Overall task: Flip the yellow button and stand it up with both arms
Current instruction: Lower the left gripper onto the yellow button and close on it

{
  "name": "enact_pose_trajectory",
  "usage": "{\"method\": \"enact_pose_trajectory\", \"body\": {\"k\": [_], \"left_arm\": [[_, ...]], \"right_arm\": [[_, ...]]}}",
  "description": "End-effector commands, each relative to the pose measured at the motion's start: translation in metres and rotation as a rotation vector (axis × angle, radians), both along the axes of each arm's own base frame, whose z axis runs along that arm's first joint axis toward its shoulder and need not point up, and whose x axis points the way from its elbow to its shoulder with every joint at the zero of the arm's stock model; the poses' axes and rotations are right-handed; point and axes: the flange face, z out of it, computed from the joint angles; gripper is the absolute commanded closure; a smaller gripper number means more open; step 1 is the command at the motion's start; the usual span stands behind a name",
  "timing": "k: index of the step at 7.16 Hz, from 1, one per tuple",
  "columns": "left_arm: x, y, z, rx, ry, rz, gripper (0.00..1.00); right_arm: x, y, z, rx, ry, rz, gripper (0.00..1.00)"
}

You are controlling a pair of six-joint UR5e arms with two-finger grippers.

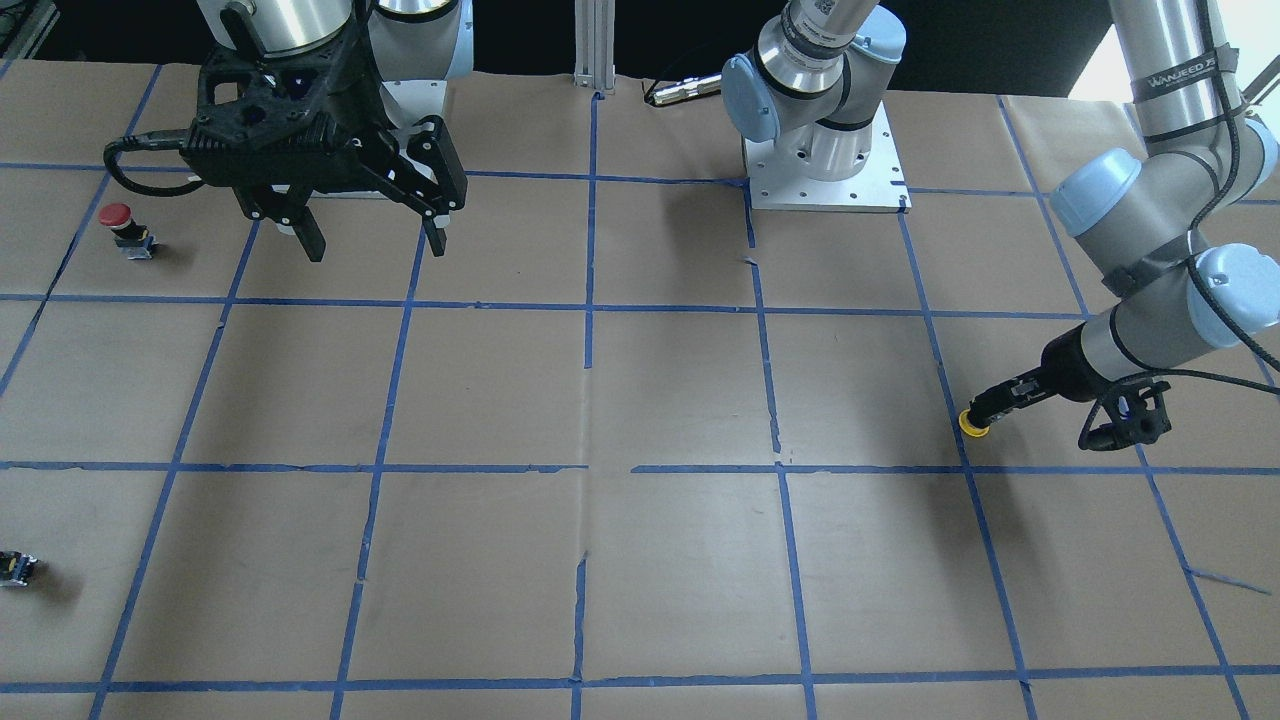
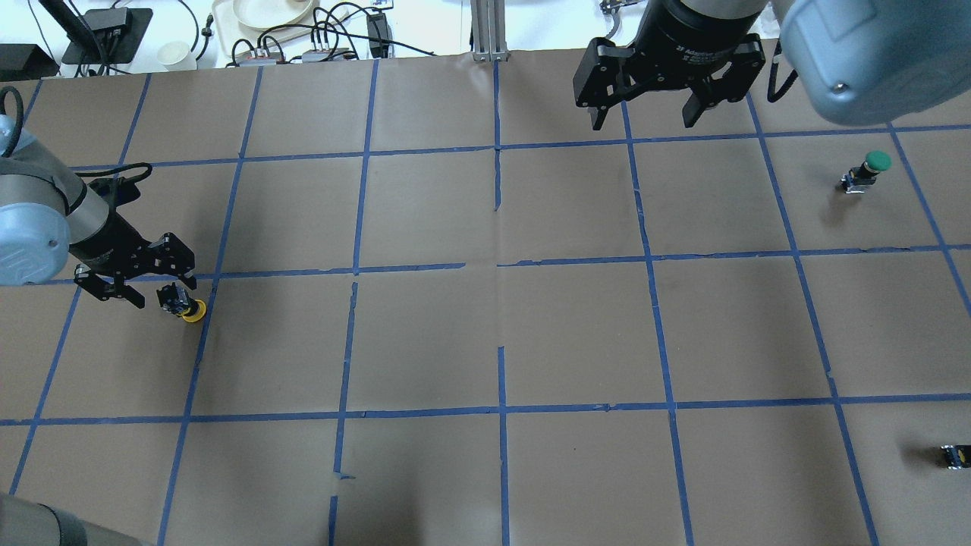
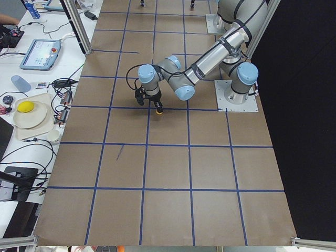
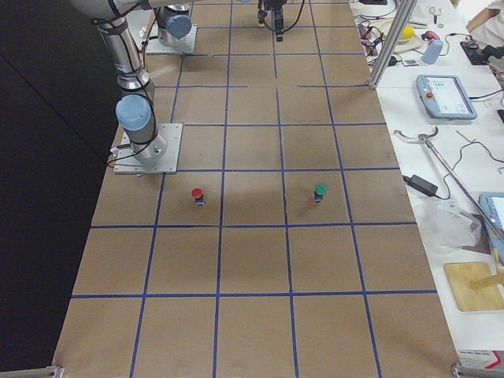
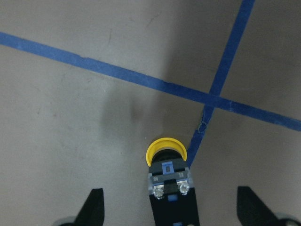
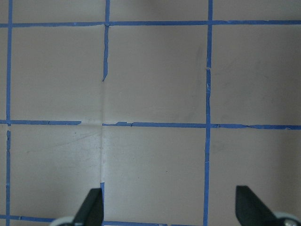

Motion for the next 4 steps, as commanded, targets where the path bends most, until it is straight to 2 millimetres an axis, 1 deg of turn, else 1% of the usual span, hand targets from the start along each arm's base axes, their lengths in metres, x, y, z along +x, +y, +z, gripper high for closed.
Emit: {"method": "enact_pose_trajectory", "body": {"k": [1,2,4], "left_arm": [[-0.003,0.005,-0.002,0.031,0.019,0.003,0.86],[-0.004,0.006,0.0,0.052,0.042,0.005,0.98],[-0.008,0.003,0.013,0.013,0.058,0.01,0.99]], "right_arm": [[0.0,0.0,0.0,0.001,0.002,-0.001,0.0],[0.0,0.0,0.0,0.001,0.002,-0.001,0.0],[0.0,0.0,0.001,-0.002,0.001,-0.001,0.0]]}}
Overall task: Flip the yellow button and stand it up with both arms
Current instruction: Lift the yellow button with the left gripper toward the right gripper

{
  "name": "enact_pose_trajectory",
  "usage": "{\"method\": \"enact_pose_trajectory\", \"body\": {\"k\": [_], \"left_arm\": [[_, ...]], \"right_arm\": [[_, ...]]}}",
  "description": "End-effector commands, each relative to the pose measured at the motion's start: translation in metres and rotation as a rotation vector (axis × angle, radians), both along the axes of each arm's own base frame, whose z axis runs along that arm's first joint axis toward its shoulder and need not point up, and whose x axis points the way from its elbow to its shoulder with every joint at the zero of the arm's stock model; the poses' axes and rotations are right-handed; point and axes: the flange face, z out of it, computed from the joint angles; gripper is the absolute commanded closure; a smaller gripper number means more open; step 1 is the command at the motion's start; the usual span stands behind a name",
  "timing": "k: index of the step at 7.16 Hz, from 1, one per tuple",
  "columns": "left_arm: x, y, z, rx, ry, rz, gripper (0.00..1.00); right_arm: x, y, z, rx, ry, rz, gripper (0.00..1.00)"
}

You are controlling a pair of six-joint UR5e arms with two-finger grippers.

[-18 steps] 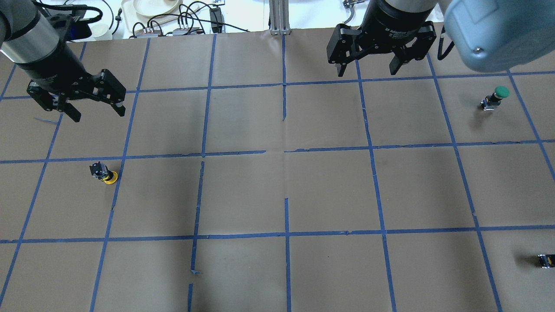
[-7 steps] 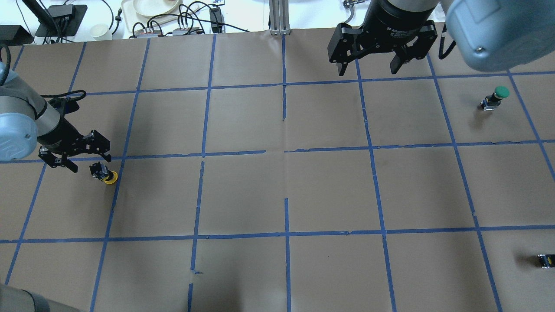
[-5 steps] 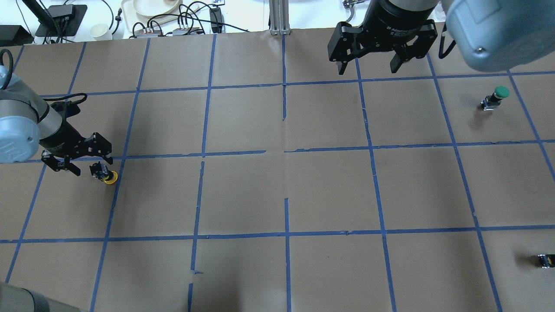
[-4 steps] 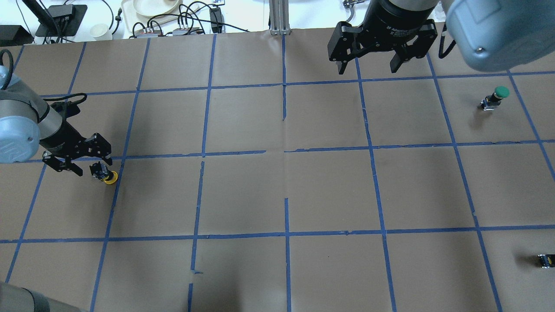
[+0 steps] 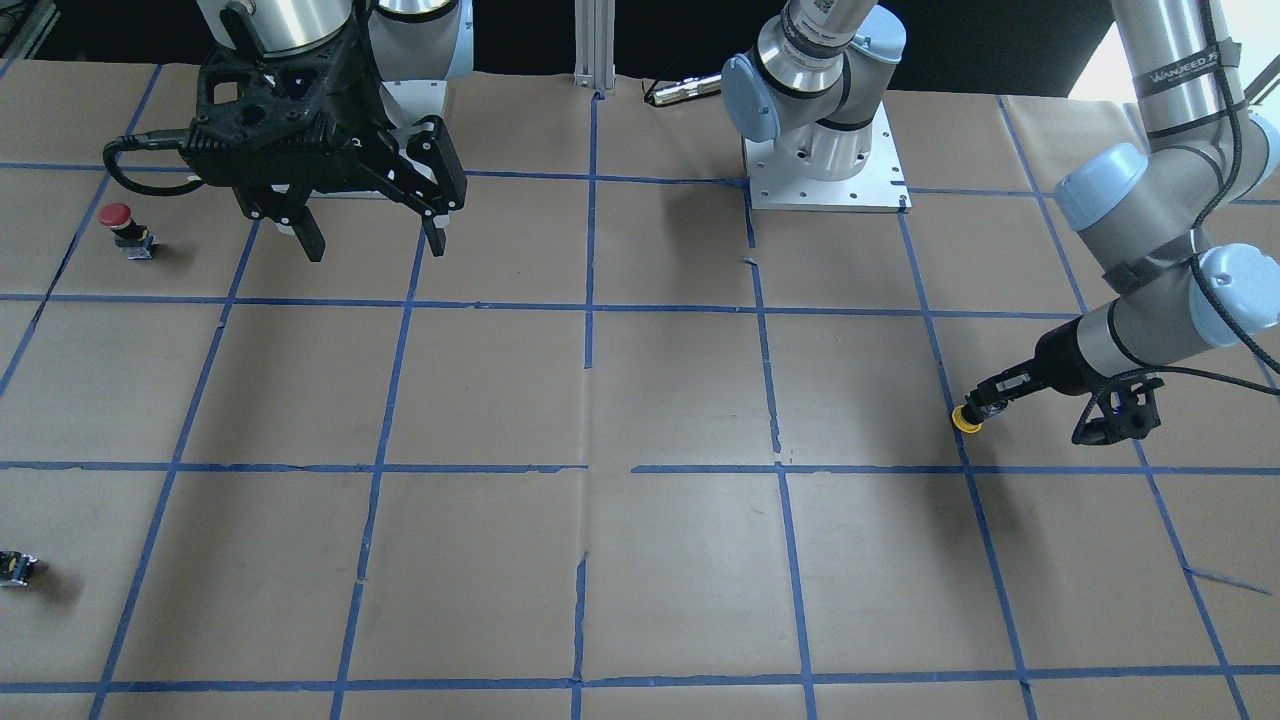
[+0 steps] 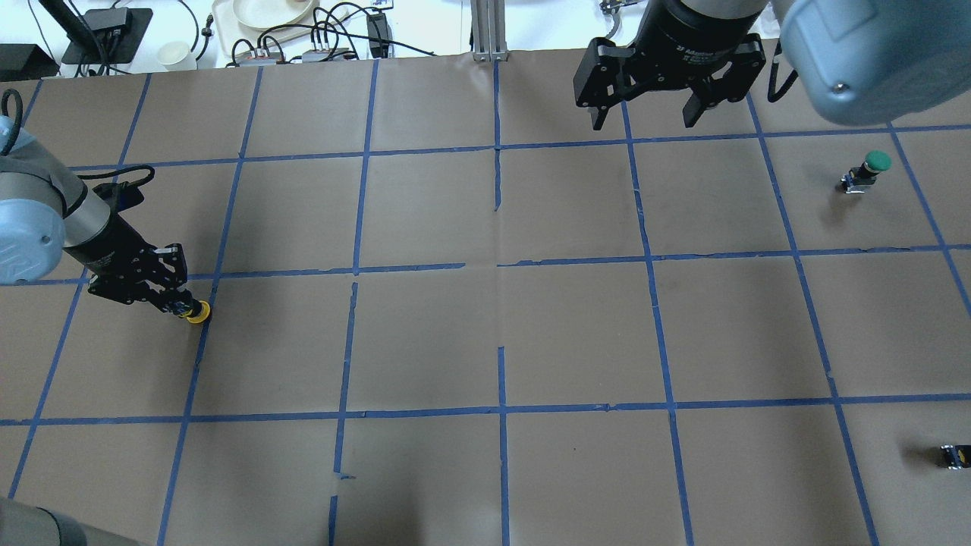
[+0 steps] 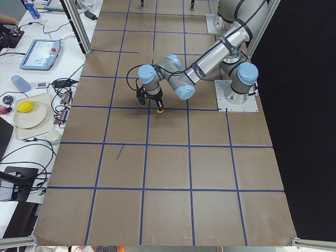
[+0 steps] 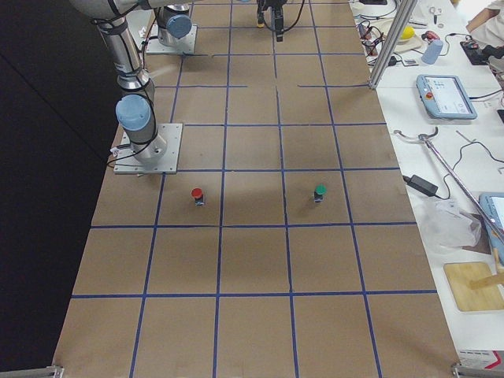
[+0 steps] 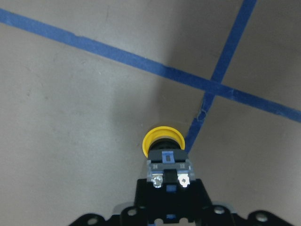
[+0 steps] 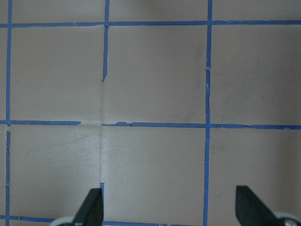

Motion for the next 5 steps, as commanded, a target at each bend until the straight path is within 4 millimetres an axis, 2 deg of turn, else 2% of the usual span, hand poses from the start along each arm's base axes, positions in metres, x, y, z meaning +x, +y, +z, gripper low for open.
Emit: {"method": "enact_pose_trajectory", "body": {"k": [1,3,4,5], "left_arm": [[-0.003,-0.014,0.024,-0.033,-0.003,-0.003,0.99],[-0.03,-0.048,0.084,0.006,0.263,0.322,0.99],[-0.058,-0.056,0.109,0.037,0.35,0.333,0.98],[-0.084,-0.06,0.122,0.078,0.464,0.379,0.98]], "right_arm": [[-0.004,-0.002,0.001,-0.001,-0.002,-0.009,0.0],[-0.027,-0.007,0.006,-0.01,0.002,-0.051,0.0],[-0.045,-0.009,0.01,-0.005,-0.011,-0.087,0.0],[-0.064,-0.009,0.009,0.05,-0.126,-0.131,0.0]]}}
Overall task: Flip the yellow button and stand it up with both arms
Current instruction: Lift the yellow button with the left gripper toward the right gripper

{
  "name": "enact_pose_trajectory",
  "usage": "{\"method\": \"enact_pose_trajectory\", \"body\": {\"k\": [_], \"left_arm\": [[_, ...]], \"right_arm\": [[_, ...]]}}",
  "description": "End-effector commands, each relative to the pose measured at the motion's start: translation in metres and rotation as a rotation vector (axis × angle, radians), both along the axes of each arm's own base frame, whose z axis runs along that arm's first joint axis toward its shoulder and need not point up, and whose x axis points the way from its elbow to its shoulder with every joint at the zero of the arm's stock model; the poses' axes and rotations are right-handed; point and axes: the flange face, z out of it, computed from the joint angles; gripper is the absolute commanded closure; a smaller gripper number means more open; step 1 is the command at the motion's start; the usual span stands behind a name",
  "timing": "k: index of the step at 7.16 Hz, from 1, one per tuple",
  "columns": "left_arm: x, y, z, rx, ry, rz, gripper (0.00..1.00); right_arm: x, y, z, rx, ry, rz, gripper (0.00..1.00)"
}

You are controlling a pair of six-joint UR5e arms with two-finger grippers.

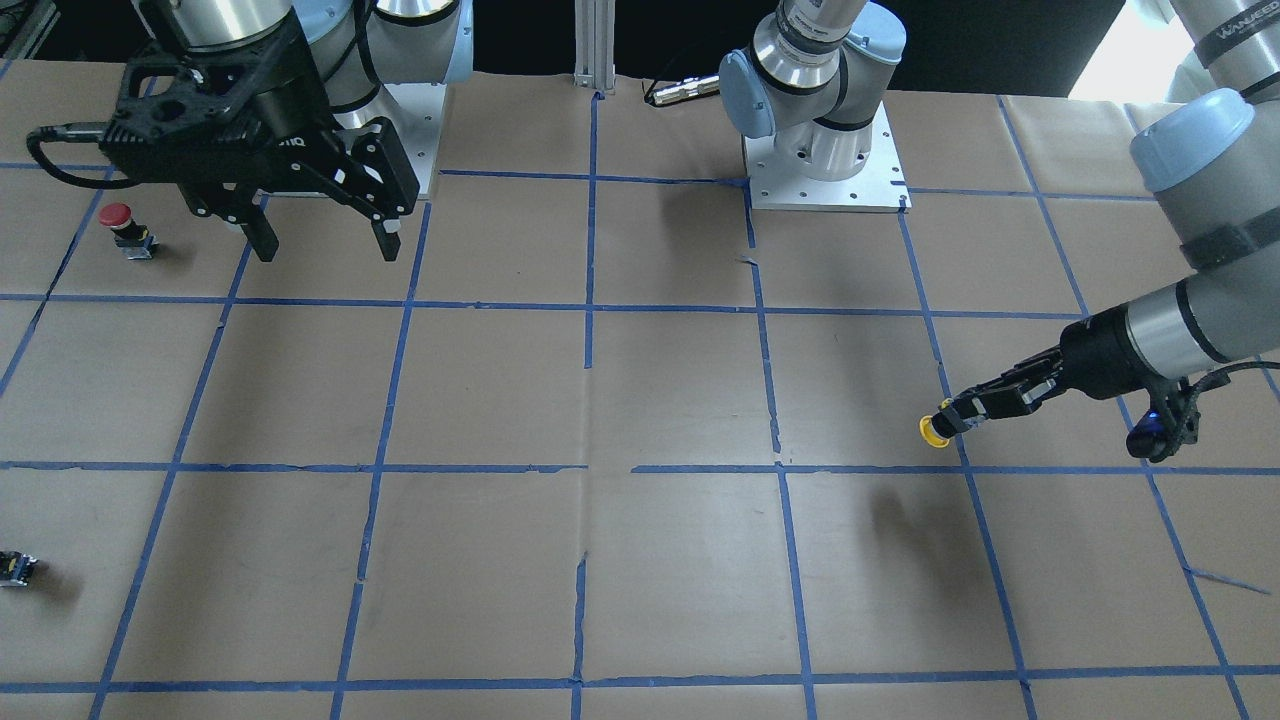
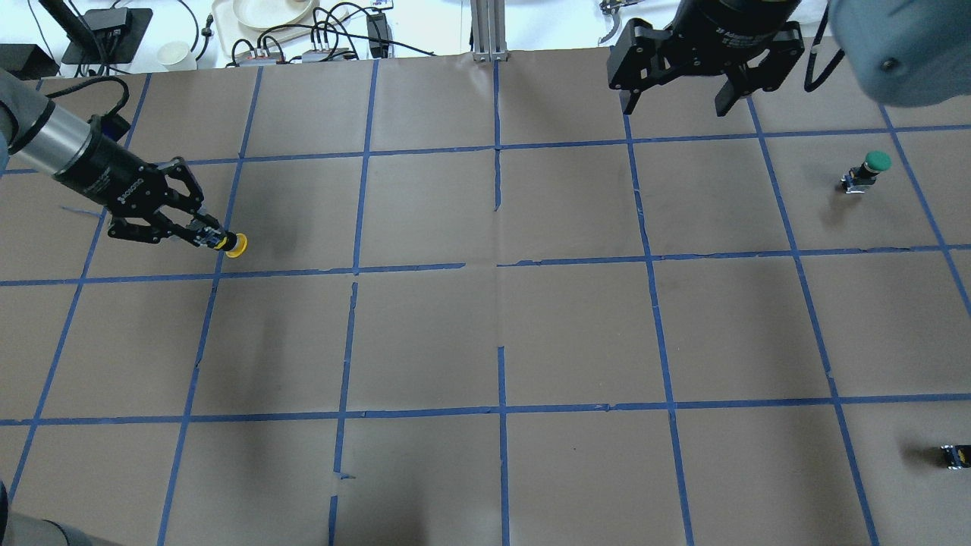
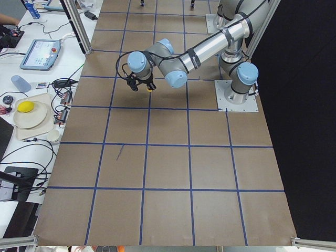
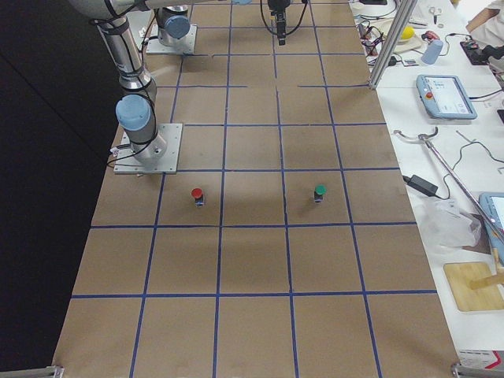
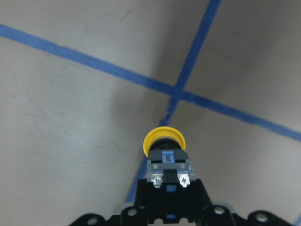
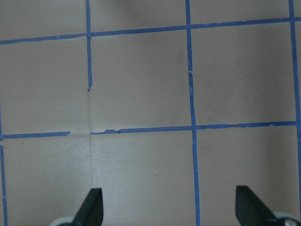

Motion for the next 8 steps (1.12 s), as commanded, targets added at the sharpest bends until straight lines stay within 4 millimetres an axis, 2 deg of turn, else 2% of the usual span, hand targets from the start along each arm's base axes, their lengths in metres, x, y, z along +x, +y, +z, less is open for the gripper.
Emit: {"method": "enact_pose_trajectory", "body": {"k": [1,2,3,4,5,6,8], "left_arm": [[-0.056,-0.01,0.035,0.066,0.303,0.159,0.98],[-0.091,-0.011,0.049,0.08,0.468,0.217,0.98],[-0.128,-0.012,0.062,0.108,0.571,0.253,0.98],[-0.159,-0.012,0.072,0.13,0.649,0.278,0.98],[-0.187,-0.009,0.074,0.158,0.754,0.308,0.98],[-0.204,-0.009,0.076,0.188,0.81,0.335,0.98],[-0.24,-0.007,0.089,0.247,0.937,0.389,0.98]], "right_arm": [[-0.049,-0.002,0.0,0.088,-0.192,-0.106,0.0],[-0.076,-0.003,0.0,0.134,-0.304,-0.174,0.0],[-0.099,-0.005,-0.003,0.184,-0.486,-0.25,0.0],[-0.111,-0.011,-0.004,0.188,-0.647,-0.296,0.0],[-0.104,-0.011,-0.011,0.202,-0.765,-0.309,0.0],[-0.093,-0.013,-0.016,0.216,-0.966,-0.329,0.0],[-0.079,-0.013,-0.023,0.233,-1.188,-0.345,0.0]]}}
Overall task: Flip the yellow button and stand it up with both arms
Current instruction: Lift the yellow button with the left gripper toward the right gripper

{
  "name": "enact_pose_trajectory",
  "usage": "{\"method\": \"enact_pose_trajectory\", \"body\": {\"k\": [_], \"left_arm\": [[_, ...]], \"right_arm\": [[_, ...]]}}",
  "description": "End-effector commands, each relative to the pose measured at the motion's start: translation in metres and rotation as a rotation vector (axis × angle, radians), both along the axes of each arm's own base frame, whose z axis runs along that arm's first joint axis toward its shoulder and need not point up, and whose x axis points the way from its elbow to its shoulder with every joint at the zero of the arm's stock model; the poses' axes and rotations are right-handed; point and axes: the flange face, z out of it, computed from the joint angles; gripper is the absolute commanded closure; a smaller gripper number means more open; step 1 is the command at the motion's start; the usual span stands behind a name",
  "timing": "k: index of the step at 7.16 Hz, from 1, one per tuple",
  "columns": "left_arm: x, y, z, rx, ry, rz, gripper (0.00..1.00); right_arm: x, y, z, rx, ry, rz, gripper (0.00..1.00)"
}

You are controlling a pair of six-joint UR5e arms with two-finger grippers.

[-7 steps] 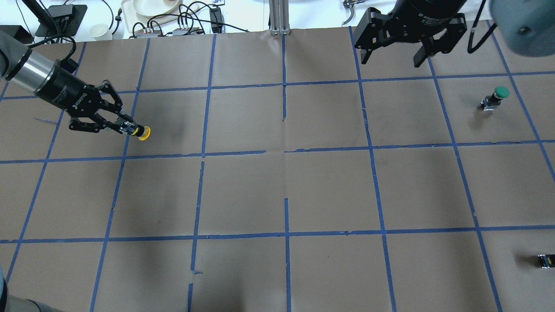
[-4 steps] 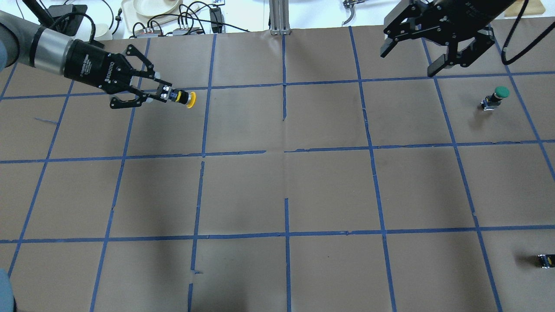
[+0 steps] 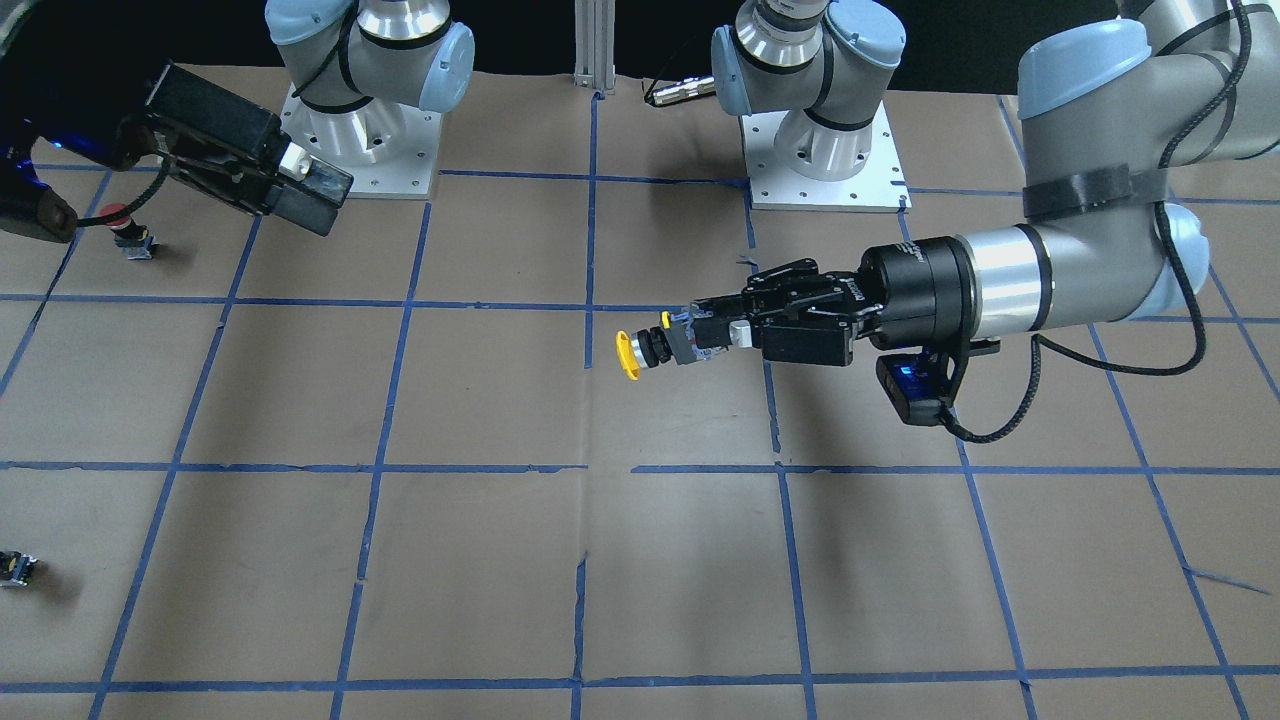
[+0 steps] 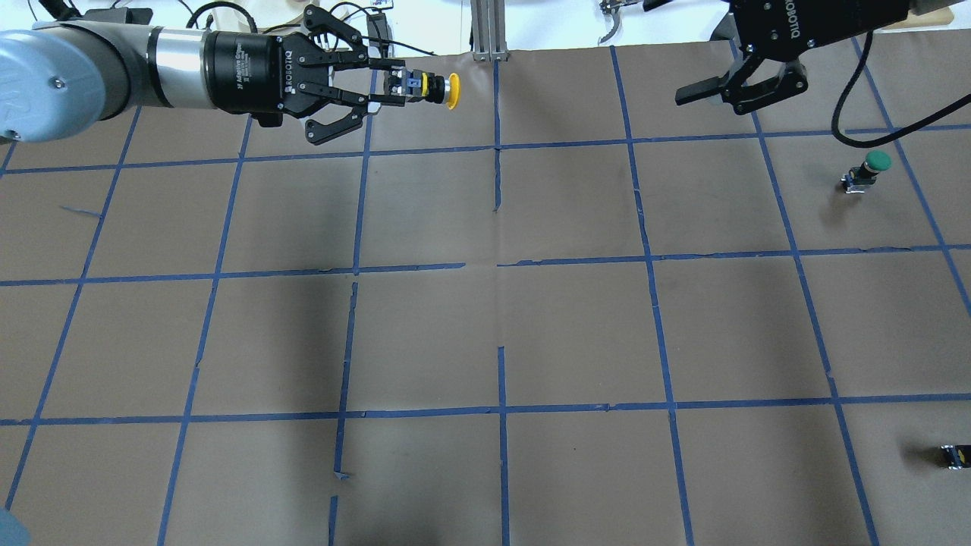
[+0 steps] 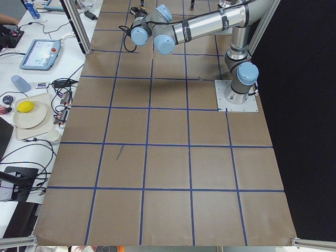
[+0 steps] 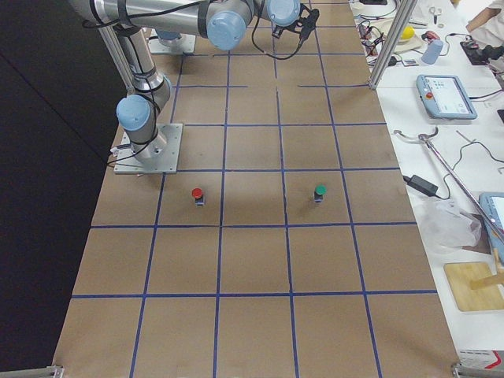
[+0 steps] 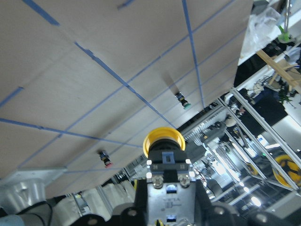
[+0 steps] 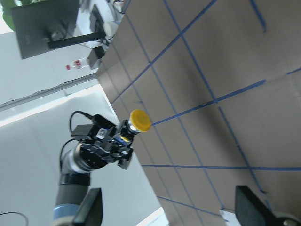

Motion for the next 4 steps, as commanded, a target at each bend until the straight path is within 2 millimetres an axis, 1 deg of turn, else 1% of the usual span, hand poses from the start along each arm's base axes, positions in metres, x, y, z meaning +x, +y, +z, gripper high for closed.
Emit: {"method": "enact_pose_trajectory", "body": {"k": [1,2,3,4], "left_arm": [[-0.041,0.007,0.022,0.064,0.134,0.032,0.98],[-0.059,0.019,0.04,0.088,0.184,0.036,0.98],[-0.062,0.027,0.043,0.109,0.192,0.037,0.98],[-0.065,0.033,0.044,0.122,0.219,0.049,0.98]], "right_arm": [[0.022,0.005,-0.009,-0.002,-0.211,-0.023,0.0],[0.03,0.008,-0.033,0.006,-0.29,-0.033,0.0],[0.032,0.008,-0.043,-0.039,-0.3,-0.027,0.0],[0.032,0.007,-0.043,-0.051,-0.297,-0.024,0.0]]}}
